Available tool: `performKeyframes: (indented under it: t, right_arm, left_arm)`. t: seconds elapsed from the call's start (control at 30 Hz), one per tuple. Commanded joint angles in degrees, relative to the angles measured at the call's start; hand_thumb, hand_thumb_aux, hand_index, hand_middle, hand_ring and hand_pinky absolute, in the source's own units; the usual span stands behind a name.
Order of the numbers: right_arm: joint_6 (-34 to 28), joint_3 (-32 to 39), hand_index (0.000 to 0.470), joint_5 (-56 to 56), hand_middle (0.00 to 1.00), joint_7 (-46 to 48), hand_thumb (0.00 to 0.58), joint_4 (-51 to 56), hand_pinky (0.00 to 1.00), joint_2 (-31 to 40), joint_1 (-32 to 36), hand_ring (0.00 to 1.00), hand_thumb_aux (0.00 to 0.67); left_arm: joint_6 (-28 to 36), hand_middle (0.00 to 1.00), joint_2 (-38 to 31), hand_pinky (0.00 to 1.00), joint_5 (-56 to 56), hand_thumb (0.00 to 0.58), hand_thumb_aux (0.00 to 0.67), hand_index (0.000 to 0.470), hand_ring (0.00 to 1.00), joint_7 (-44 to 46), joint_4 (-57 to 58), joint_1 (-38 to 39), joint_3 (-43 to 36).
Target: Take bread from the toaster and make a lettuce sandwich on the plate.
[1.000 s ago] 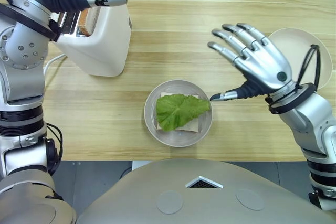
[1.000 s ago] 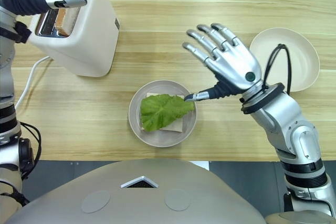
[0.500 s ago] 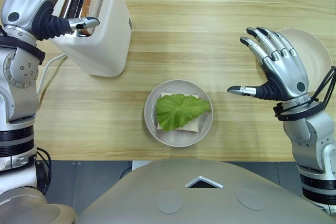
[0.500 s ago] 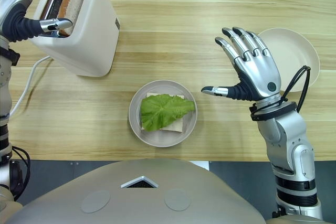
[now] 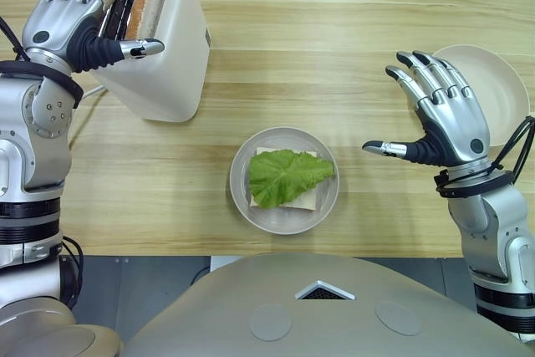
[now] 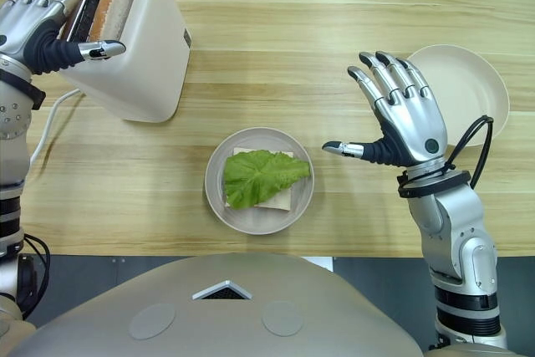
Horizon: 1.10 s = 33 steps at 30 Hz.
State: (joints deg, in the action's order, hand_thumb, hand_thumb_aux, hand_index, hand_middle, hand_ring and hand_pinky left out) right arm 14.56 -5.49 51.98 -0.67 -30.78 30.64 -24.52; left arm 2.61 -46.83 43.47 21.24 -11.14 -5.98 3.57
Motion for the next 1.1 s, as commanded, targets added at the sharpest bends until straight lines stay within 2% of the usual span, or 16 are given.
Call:
performKeyframes:
  t: [0.03,0.13,0.27,0.4,0.47,0.5,0.53,0.57,0.63,0.67,0.7,0.87,0.9,1.0,1.03,1.1]
  right_arm:
    - [-0.09,0.29,0.0,2.51,0.0,-1.04,0.0,0.98,0.0,-0.44,-1.19,0.0,0.0]
    - [-0.08,0.45,0.0,2.69,0.0,-1.64,0.0,1.52,0.0,-0.78,-1.41,0.0,0.0]
    - [-0.24,0.74,0.0,3.72,0.0,-2.91,0.0,2.81,0.0,-1.09,-2.1,0.0,0.0]
    - [-0.65,1.17,0.0,4.68,0.0,-4.02,0.0,4.18,0.0,-1.38,-2.22,0.0,0.0]
    - [-0.83,1.54,0.0,5.25,0.0,-4.54,0.0,4.79,0.0,-1.54,-2.2,0.0,0.0]
    - [-0.97,1.76,0.0,5.52,0.0,-4.71,0.0,4.93,0.0,-1.6,-2.16,0.0,0.0]
    - [-1.06,1.89,0.0,5.68,0.0,-4.82,0.0,5.02,0.0,-1.62,-2.11,0.0,0.0]
    - [-1.14,1.96,0.0,5.8,0.0,-4.93,0.0,5.12,0.0,-1.62,-2.05,0.0,0.0]
    - [-1.32,2.05,0.0,6.01,0.0,-5.19,0.0,5.49,0.0,-1.55,-1.83,0.0,0.0]
    - [-1.49,2.06,0.0,6.19,0.0,-5.31,0.0,5.68,0.0,-1.52,-1.71,0.0,0.0]
    - [-1.64,2.06,0.0,6.33,0.0,-5.39,0.0,5.79,0.0,-1.47,-1.62,0.0,0.0]
    - [-2.45,1.82,0.0,6.75,0.0,-5.65,0.0,6.54,0.0,-1.09,-1.17,0.0,0.0]
    - [-2.7,1.77,0.0,7.1,0.0,-5.81,0.0,6.91,0.0,-0.94,-1.18,0.0,0.0]
    - [-3.37,1.53,0.0,7.37,0.0,-6.3,0.0,8.02,0.0,-0.77,-1.16,0.0,0.0]
    - [-3.52,1.54,0.0,7.43,0.0,-6.55,0.0,8.41,0.0,-0.7,-1.13,0.0,0.0]
    - [-3.75,1.78,0.0,7.63,0.0,-7.26,0.0,9.49,0.0,-0.66,-1.0,0.0,0.0]
  left_arm:
    - [0.43,0.0,0.55,0.0,1.13,0.0,0.0,0.0,0.0,-0.5,3.04,-1.35,-2.55]
    - [0.59,0.0,0.75,0.0,1.23,0.009,0.005,0.004,0.0,-0.82,4.39,-2.1,-3.59]
    - [0.89,0.0,1.19,0.0,0.87,0.128,0.079,0.055,0.0,-1.47,6.44,-4.0,-4.54]
    - [1.49,0.0,1.79,0.0,-0.12,0.209,0.134,0.094,0.0,-2.2,7.96,-6.19,-4.4]
    - [1.9,0.0,1.9,0.0,-0.47,0.275,0.184,0.129,0.0,-2.59,8.55,-7.02,-4.3]
    - [2.09,0.0,1.96,0.0,-0.57,0.31,0.213,0.149,0.0,-2.81,8.84,-7.34,-4.32]
    - [2.27,0.0,2.02,0.0,-0.62,0.41,0.307,0.216,0.0,-3.03,9.02,-7.59,-4.31]
    - [2.51,0.0,2.08,0.0,-0.69,0.46,0.365,0.256,0.0,-3.17,9.15,-7.79,-4.28]
    - [3.03,0.0,2.07,0.0,-0.44,0.519,0.452,0.317,0.0,-3.66,9.44,-8.34,-4.28]
    - [3.34,0.0,2.05,0.0,-0.17,0.58,0.652,0.457,0.0,-3.95,9.62,-8.68,-4.36]
    - [3.72,0.0,2.15,0.0,-0.15,0.58,0.67,0.47,0.0,-4.2,9.82,-8.99,-4.35]
    - [4.73,0.0,2.47,0.0,-0.16,0.58,0.67,0.47,0.0,-4.23,10.68,-10.2,-5.56]
    - [4.76,0.06,2.59,0.06,-0.3,0.58,0.67,0.47,0.06,-4.2,10.89,-10.4,-5.86]
    - [4.35,0.51,3.31,0.51,-1.24,0.58,0.67,0.47,0.51,-4.6,11.02,-10.99,-6.27]
    - [4.05,1.0,3.66,1.0,-1.8,0.58,0.67,0.47,1.0,-4.86,10.82,-11.29,-6.17]
    - [2.97,1.0,4.93,1.0,-5.06,0.58,0.67,0.47,1.0,-5.13,9.55,-12.24,-4.81]
